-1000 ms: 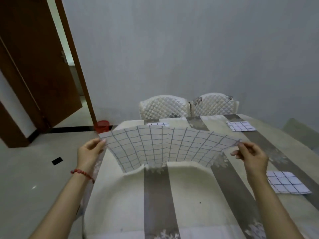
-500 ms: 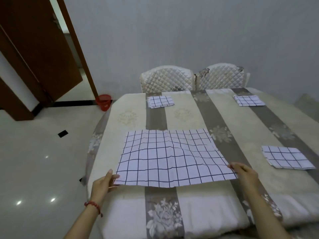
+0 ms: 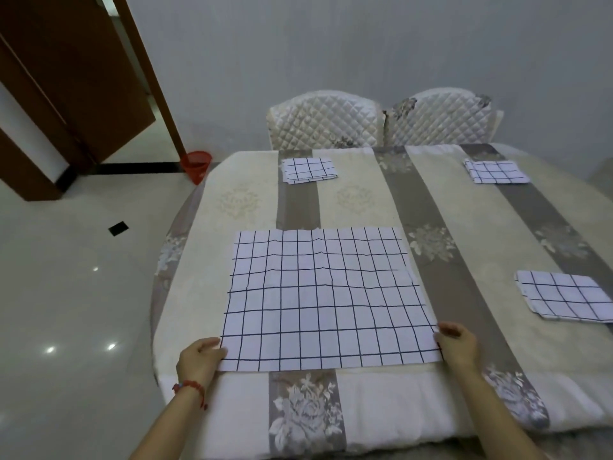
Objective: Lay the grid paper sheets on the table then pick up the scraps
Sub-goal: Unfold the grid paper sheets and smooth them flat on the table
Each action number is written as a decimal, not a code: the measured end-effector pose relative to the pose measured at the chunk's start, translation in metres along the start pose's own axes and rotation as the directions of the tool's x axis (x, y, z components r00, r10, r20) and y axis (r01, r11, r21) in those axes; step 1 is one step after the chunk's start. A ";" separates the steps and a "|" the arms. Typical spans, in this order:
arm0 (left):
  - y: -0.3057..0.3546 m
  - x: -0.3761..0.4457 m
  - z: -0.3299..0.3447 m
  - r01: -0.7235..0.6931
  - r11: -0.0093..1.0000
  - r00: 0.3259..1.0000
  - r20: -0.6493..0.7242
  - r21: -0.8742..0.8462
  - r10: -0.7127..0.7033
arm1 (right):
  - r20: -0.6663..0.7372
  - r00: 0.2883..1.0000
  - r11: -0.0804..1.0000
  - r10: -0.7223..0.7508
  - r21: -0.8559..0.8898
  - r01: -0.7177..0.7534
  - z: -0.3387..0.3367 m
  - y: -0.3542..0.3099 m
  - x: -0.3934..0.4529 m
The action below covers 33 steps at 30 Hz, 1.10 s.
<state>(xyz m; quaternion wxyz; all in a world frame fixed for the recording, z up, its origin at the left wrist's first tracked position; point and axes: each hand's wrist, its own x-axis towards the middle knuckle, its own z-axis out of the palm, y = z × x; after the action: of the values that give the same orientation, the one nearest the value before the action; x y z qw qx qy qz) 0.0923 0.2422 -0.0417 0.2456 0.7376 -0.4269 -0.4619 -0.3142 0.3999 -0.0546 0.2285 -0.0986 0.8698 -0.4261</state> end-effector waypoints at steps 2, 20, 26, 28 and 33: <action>0.001 -0.001 0.000 0.005 1.000 1.000 -0.013 0.029 -0.005 | 0.001 1.000 1.000 -0.008 -0.026 0.008 -0.002 -0.003 -0.005; 0.069 0.014 0.142 -0.690 0.294 0.704 0.520 0.661 0.483 | 0.581 0.672 0.441 -0.459 -0.507 0.740 0.132 -0.066 -0.025; 0.030 0.029 0.139 -0.665 0.238 0.689 0.458 0.708 0.561 | 0.506 0.749 0.470 -0.428 -0.583 0.663 0.123 -0.036 -0.026; 0.031 0.028 0.139 -0.647 0.223 0.708 0.466 0.729 0.530 | 0.505 0.757 0.478 -0.415 -0.586 0.654 0.121 -0.035 -0.027; 0.035 0.024 0.141 -0.642 0.235 0.695 0.425 0.730 0.579 | 0.477 0.757 0.509 -0.446 -0.560 0.653 0.127 -0.049 -0.031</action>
<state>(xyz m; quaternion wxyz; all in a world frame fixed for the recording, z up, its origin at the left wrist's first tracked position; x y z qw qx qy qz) -0.0426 0.2080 -0.0903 0.0040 0.5162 -0.8521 -0.0861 -0.2275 0.2928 -0.0743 0.1416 -0.5079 0.8442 -0.0965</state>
